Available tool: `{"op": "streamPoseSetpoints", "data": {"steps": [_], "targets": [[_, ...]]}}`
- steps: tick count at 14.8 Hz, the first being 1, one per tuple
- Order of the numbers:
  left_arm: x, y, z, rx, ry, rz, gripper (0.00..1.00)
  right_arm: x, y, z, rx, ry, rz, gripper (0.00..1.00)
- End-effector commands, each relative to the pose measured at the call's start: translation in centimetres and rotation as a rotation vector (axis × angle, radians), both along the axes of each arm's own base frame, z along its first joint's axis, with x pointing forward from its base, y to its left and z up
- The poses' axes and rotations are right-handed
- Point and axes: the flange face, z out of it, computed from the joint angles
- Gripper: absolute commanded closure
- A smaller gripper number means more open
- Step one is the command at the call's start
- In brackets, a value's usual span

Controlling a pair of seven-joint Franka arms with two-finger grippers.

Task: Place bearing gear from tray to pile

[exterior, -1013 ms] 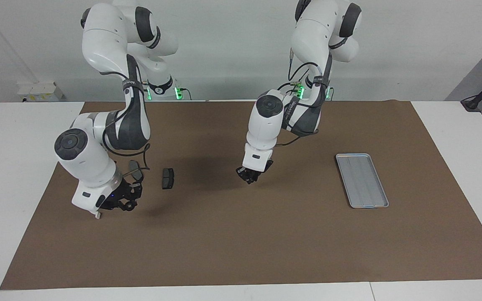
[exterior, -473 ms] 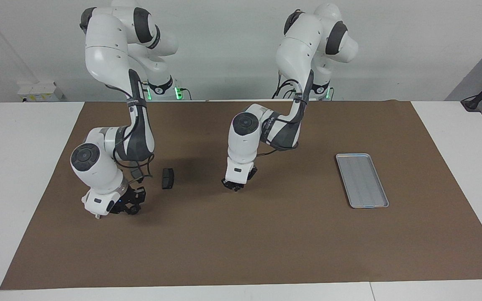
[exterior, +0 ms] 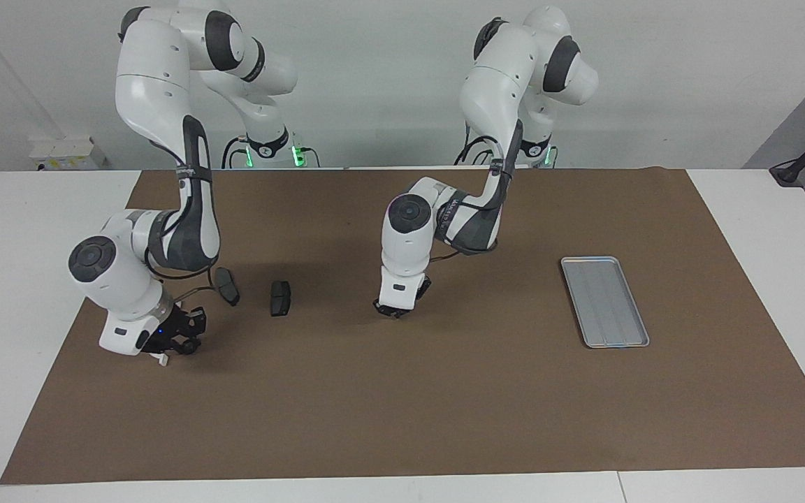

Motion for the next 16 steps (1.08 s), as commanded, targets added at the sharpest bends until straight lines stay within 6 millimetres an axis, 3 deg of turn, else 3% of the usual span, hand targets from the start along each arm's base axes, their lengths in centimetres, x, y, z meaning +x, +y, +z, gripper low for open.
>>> {"op": "streamPoseSetpoints", "data": {"steps": [1,8,9,10,11,12,13,15,16], "targets": [[-0.3,0.1,-0.6,0.000,-0.003,0.025,1.00,-1.2,0.8,0.1,0.019,0.003,0.018,1.00],[-1.1,0.2,-1.0,-0.002,-0.012,0.020,1.00,-2.2,2.0,-0.6,0.023,0.023,-0.015,1.00],[-1.2,0.2,-1.1,0.003,-0.005,0.021,0.77,-2.2,2.0,-0.6,0.022,0.019,-0.015,1.00],[-1.1,0.2,-0.8,-0.001,-0.009,0.023,0.39,-2.1,2.0,-0.5,0.021,0.011,-0.017,0.98],[-0.9,0.5,-0.5,0.004,-0.009,0.028,0.02,-2.0,2.1,-0.4,0.021,0.010,-0.031,0.54],[-0.8,0.8,-0.5,0.017,0.002,0.032,0.00,-1.9,2.1,-0.2,0.019,0.008,-0.070,0.12],[-0.7,1.0,0.0,0.019,0.006,0.033,0.00,-1.9,2.3,0.6,0.019,0.010,-0.091,0.00],[0.3,2.8,4.9,-0.018,-0.032,0.055,0.00,-1.8,5.8,4.2,0.015,-0.008,-0.089,0.00],[1.1,4.7,7.3,-0.021,-0.030,0.080,0.00,-1.5,6.9,6.7,0.005,-0.017,-0.123,0.00]]}}
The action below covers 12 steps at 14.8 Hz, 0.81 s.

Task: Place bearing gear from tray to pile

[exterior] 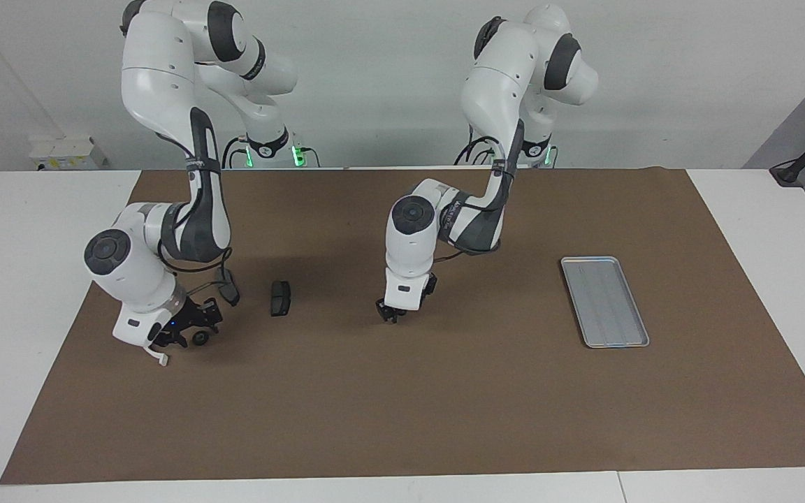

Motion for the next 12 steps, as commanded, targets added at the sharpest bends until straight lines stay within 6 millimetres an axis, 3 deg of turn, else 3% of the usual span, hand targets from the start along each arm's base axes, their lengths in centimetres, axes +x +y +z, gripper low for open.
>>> {"op": "streamPoseSetpoints", "data": {"steps": [1,3,5,8,12], "targets": [[1.0,5.0,7.5,-0.019,0.004,0.067,0.00,0.1,4.4,6.8,-0.021,-0.008,-0.048,0.00],[1.5,8.4,12.4,-0.047,-0.026,0.106,0.00,1.0,9.0,11.6,-0.034,-0.023,-0.105,0.00],[2.5,14.2,17.0,-0.057,-0.038,0.139,0.00,0.7,15.4,14.0,-0.035,-0.024,-0.150,0.00],[3.0,23.5,22.1,-0.041,-0.013,0.083,0.00,-2.3,27.2,14.7,-0.048,-0.035,-0.232,0.00],[1.7,37.6,26.9,-0.032,0.022,-0.082,0.00,-5.9,36.3,14.3,-0.030,-0.039,-0.343,0.00]]}}
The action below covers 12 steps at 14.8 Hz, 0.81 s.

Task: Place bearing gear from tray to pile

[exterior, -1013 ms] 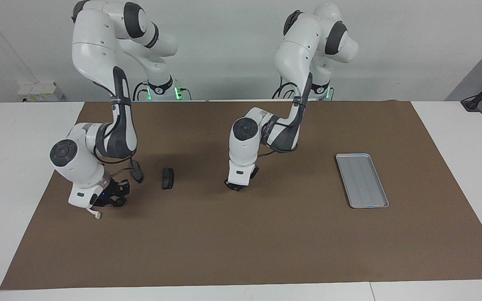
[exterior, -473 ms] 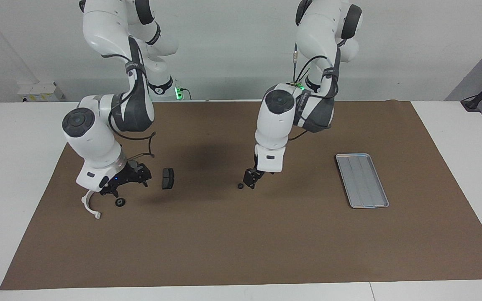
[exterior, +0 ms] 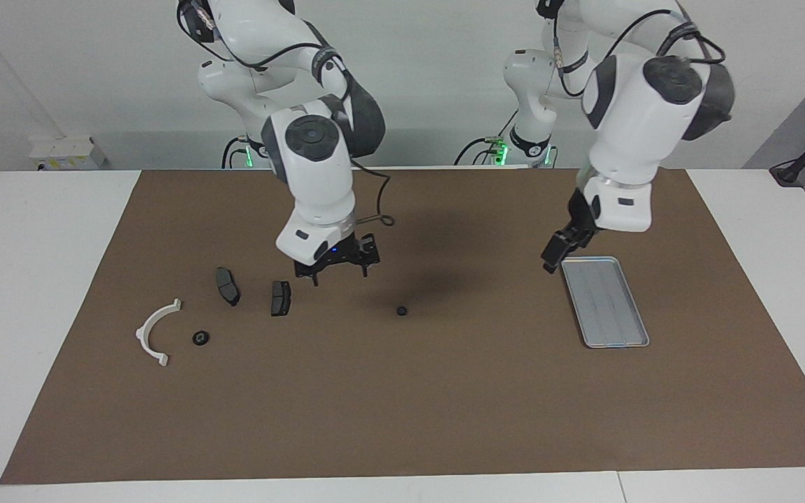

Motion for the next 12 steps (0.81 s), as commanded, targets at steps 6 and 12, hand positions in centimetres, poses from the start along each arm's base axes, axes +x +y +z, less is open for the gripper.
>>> {"op": "streamPoseSetpoints", "data": {"steps": [6,12], "targets": [[-6.7,15.2,6.8,-0.024,0.009,-0.134,0.00,-0.8,8.9,-8.1,0.024,-0.059,-0.014,0.00],[-7.9,15.7,5.6,-0.026,0.001,-0.204,0.00,-0.2,8.5,-13.2,0.024,-0.063,-0.020,0.02]]}}
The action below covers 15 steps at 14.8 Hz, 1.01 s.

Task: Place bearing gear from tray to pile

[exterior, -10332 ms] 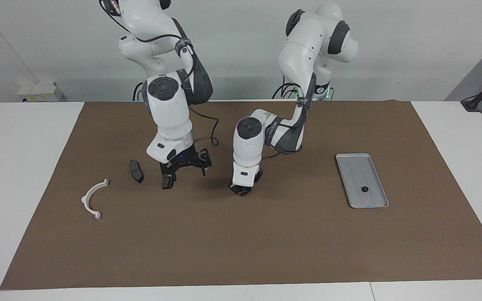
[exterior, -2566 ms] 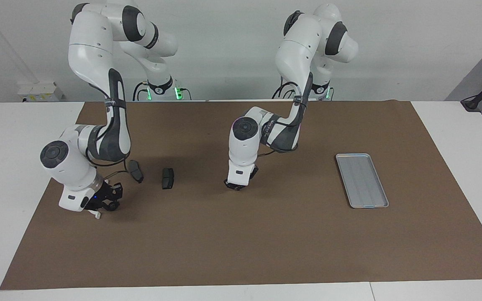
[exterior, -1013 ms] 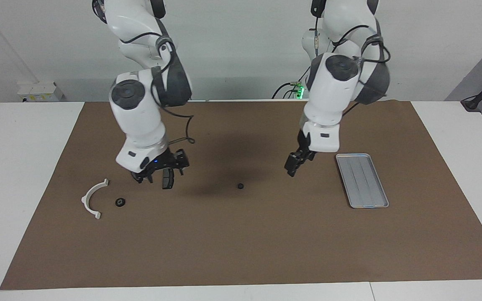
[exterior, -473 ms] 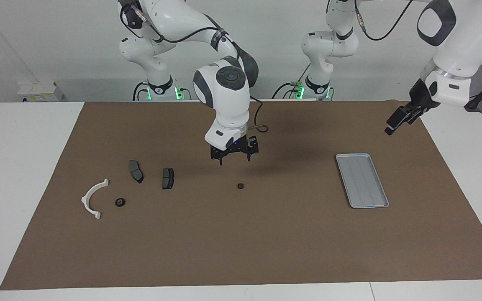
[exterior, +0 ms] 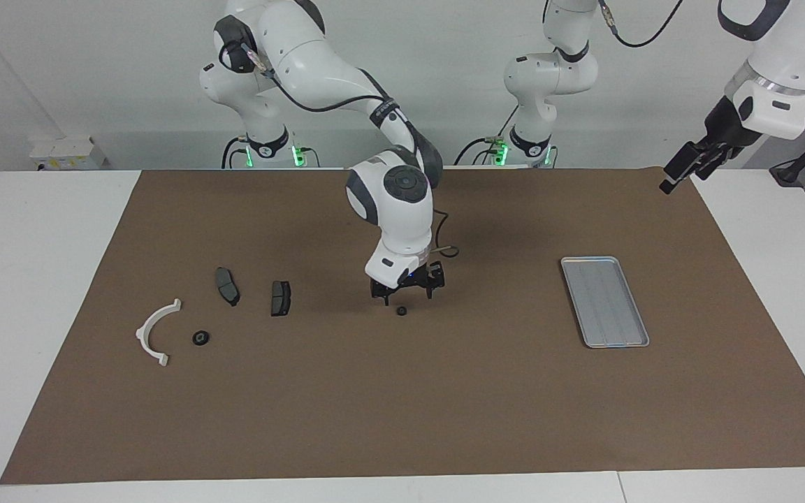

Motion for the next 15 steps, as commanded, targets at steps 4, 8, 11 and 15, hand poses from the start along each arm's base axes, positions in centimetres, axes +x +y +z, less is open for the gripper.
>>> {"op": "streamPoseSetpoints", "data": {"steps": [4,8,11,15], "targets": [[-1.0,-0.6,-0.3,-0.009,-0.020,-0.037,0.00,-0.5,-1.0,-3.1,-0.004,-0.009,-0.007,0.03],[-1.0,-2.1,0.0,0.107,-0.022,-0.109,0.00,-0.8,-1.3,-4.0,0.000,-0.015,-0.006,0.09],[-1.2,-2.4,-0.5,0.107,-0.010,-0.137,0.00,-0.9,-1.4,-4.2,-0.002,-0.011,-0.008,0.18],[-1.2,-3.1,-0.2,0.110,-0.009,-0.152,0.00,-1.0,-1.3,-4.1,-0.002,-0.011,-0.008,0.25]]}}
